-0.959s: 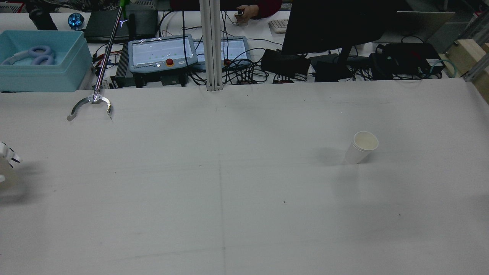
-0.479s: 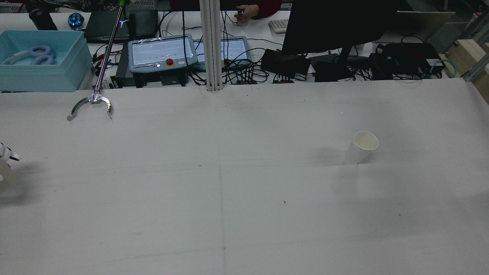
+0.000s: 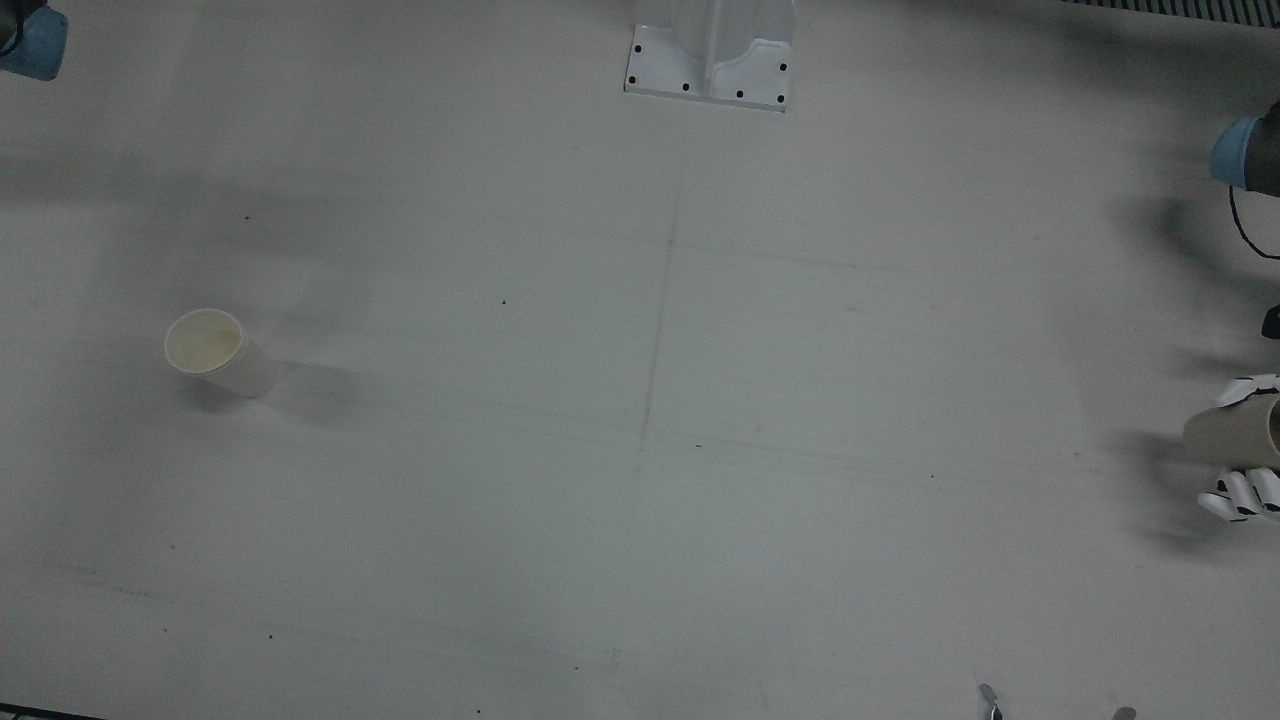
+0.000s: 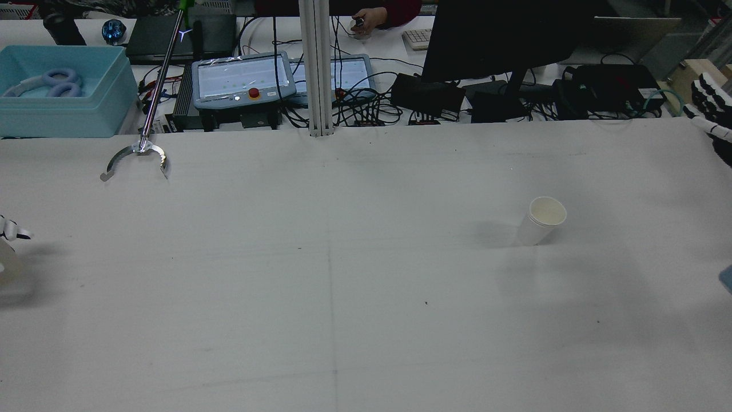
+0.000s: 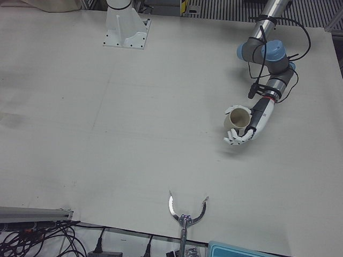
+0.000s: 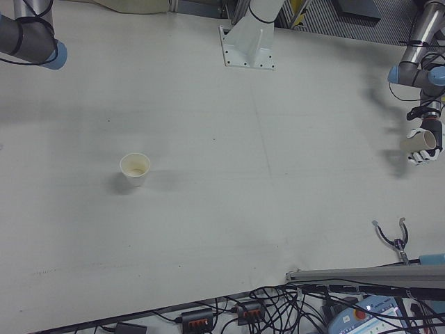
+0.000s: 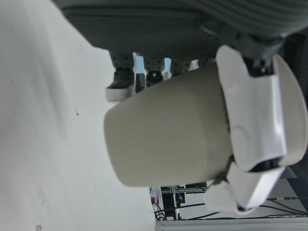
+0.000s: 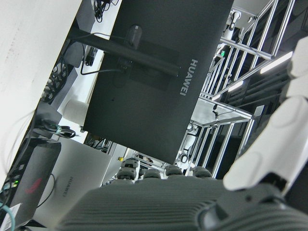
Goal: Pour water
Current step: 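Move the right hand toward the white paper cup, then wrap the right hand fingers around the white paper cup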
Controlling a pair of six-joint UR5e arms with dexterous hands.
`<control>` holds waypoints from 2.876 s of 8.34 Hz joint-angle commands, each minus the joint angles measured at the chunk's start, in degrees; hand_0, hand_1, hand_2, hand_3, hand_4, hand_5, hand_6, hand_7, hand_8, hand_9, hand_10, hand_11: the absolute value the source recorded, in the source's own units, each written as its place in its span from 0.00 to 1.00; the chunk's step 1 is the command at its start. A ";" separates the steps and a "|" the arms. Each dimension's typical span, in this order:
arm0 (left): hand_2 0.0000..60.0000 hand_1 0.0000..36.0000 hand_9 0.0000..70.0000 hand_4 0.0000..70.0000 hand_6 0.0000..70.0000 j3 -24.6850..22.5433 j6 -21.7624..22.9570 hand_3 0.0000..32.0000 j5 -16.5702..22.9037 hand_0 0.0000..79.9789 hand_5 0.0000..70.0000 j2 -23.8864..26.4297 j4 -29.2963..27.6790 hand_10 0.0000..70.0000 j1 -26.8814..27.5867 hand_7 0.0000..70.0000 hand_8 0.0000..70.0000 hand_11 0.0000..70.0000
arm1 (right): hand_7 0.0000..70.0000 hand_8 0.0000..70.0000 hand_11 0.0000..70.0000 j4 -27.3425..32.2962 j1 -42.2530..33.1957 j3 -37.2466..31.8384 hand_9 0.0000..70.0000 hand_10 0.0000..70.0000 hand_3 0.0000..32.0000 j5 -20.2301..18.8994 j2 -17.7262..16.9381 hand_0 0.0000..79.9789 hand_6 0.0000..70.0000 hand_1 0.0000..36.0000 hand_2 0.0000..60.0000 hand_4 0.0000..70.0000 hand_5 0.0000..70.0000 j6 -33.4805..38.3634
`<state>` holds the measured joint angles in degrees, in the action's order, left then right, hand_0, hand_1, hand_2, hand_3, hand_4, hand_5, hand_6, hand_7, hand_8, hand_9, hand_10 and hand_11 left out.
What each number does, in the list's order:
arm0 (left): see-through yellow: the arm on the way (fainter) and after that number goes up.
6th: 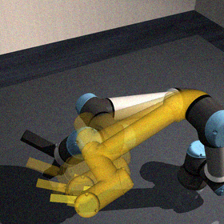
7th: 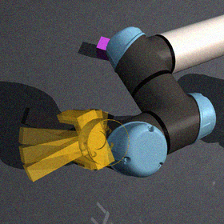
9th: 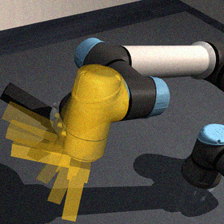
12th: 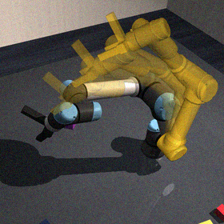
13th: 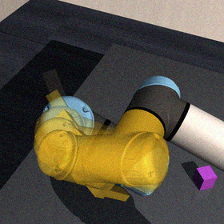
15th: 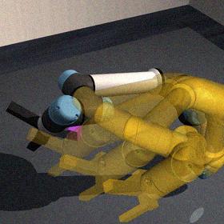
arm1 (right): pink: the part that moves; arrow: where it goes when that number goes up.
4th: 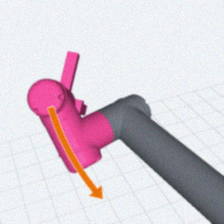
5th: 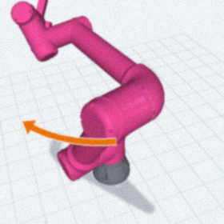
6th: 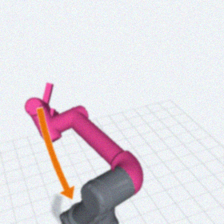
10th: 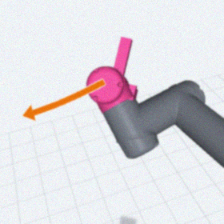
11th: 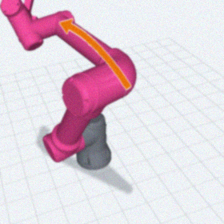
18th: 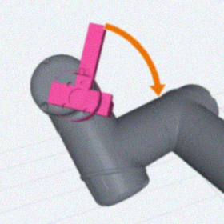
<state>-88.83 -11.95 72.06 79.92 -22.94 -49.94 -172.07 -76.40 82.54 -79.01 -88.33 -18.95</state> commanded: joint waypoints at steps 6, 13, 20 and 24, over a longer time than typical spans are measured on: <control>1.00 1.00 0.52 0.47 0.45 -0.29 0.17 0.00 0.09 0.73 1.00 0.58 1.58 0.41 0.11 0.80 0.39 0.63 | 0.00 0.00 0.00 15.36 8.71 -13.28 0.00 0.00 0.00 5.97 1.67 0.51 0.00 0.37 0.32 0.00 0.00 -16.51; 1.00 1.00 0.51 0.46 0.44 -0.20 0.87 0.00 0.09 0.72 1.00 0.67 2.55 0.41 0.02 0.78 0.39 0.63 | 0.00 0.00 0.00 11.51 18.12 -6.62 0.00 0.00 0.00 5.53 -2.18 0.57 0.00 0.43 0.33 0.03 0.00 -4.05; 1.00 1.00 0.52 0.46 0.45 -0.02 0.87 0.00 0.01 0.71 1.00 0.76 2.64 0.42 0.11 0.77 0.39 0.64 | 0.00 0.00 0.00 10.97 21.02 -0.72 0.00 0.00 0.00 5.88 -1.93 0.55 0.00 0.44 0.37 0.00 0.00 -14.09; 1.00 1.00 0.52 0.47 0.46 -0.11 0.87 0.00 0.01 0.71 1.00 0.76 2.64 0.42 0.11 0.77 0.40 0.64 | 0.00 0.00 0.00 10.35 23.92 1.39 0.00 0.00 0.00 5.97 -3.85 0.54 0.00 0.43 0.36 0.00 0.00 -14.88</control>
<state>-88.86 -11.07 72.07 80.68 -20.30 -49.80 -161.40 -53.48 82.31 -73.10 -90.93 -33.48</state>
